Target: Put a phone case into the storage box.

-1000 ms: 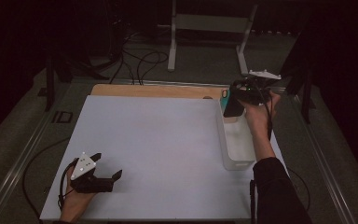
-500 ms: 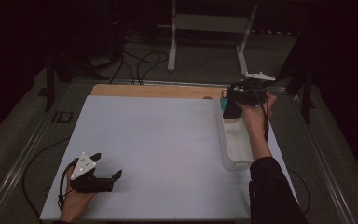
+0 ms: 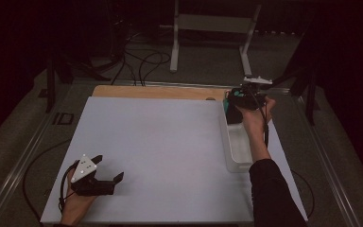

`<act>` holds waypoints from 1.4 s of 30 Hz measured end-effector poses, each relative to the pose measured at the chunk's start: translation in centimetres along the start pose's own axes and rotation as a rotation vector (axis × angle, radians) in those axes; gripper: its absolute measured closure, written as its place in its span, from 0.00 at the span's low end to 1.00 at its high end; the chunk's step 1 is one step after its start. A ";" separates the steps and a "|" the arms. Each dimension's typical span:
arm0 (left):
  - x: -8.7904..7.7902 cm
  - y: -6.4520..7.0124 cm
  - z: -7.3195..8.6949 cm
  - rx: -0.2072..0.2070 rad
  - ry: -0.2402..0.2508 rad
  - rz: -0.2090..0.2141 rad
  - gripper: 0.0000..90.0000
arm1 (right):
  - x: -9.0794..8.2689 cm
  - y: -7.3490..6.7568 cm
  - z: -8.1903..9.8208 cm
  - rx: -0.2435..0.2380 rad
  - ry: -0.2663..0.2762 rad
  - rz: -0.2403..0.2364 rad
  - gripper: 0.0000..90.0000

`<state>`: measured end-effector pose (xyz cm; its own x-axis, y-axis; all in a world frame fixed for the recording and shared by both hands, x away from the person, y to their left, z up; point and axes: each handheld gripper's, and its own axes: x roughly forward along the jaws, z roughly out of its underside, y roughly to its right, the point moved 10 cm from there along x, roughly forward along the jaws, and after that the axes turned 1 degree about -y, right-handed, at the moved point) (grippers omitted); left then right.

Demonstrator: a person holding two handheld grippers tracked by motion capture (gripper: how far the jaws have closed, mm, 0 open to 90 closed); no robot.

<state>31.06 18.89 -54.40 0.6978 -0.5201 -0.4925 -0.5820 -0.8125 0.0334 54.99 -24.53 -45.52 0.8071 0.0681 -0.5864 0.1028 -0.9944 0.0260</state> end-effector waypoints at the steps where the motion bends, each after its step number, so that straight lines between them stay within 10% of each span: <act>1: 0.0 0.1 0.0 0.001 0.001 0.000 0.00 | 0.3 0.0 0.2 0.004 -0.010 0.002 0.16; 42: -0.3 -0.1 0.0 -0.021 0.013 0.006 0.00 | 3.9 0.0 0.4 0.036 -0.030 0.006 0.08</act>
<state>30.90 19.08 -54.25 0.6998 -0.5285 -0.4807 -0.5775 -0.8145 0.0547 57.93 -24.28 -48.19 0.7898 0.0605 -0.6103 0.0766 -0.9971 0.0004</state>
